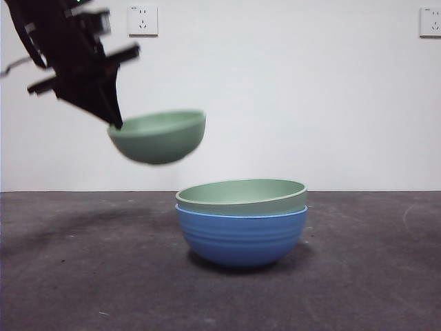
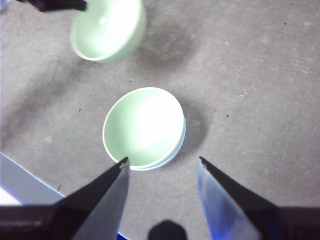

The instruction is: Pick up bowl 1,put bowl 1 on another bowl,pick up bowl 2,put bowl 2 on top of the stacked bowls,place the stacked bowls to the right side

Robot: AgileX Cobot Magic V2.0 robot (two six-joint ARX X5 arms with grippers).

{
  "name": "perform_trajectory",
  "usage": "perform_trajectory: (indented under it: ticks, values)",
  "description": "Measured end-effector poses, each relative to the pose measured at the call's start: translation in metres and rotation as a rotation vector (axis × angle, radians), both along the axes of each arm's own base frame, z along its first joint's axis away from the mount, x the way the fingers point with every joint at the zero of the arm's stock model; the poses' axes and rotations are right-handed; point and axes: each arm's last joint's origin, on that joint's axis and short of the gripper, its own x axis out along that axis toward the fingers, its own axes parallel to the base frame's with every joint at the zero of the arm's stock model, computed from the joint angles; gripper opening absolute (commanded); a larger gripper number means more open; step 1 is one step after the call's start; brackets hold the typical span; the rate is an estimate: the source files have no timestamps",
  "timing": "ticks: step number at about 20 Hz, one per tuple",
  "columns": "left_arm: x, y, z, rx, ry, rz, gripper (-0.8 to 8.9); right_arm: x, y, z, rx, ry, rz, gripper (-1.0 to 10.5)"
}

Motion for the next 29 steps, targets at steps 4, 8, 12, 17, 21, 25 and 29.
perform_trajectory:
  ticks: [4,8,12,17,21,25,29]
  values:
    - [-0.031,-0.019,0.018,0.023,0.009,-0.12,-0.08,0.0,0.0,0.0,0.0,0.0,0.0,2.2]
    - [-0.051,-0.059,0.018,0.035,0.011,-0.269,-0.08,0.0,0.0,0.0,0.002,0.002,-0.003,2.2]
    - [-0.056,-0.096,-0.003,0.12,0.033,-0.34,-0.08,0.0,0.0,0.0,0.005,0.004,-0.004,2.2]
    - [-0.044,-0.116,-0.036,0.175,0.082,-0.356,-0.08,0.0,0.0,0.0,0.005,0.004,-0.004,2.2]
    - [-0.037,-0.122,-0.058,0.204,0.143,-0.363,-0.08,0.0,0.0,0.0,0.005,0.004,-0.004,2.3]
    - [-0.037,-0.124,-0.06,0.202,0.143,-0.366,1.07,0.0,0.0,0.0,0.005,0.004,-0.004,2.3]
    - [-0.04,-0.124,-0.062,0.207,0.178,-0.369,3.53,0.0,0.0,0.0,0.005,0.004,-0.004,2.3]
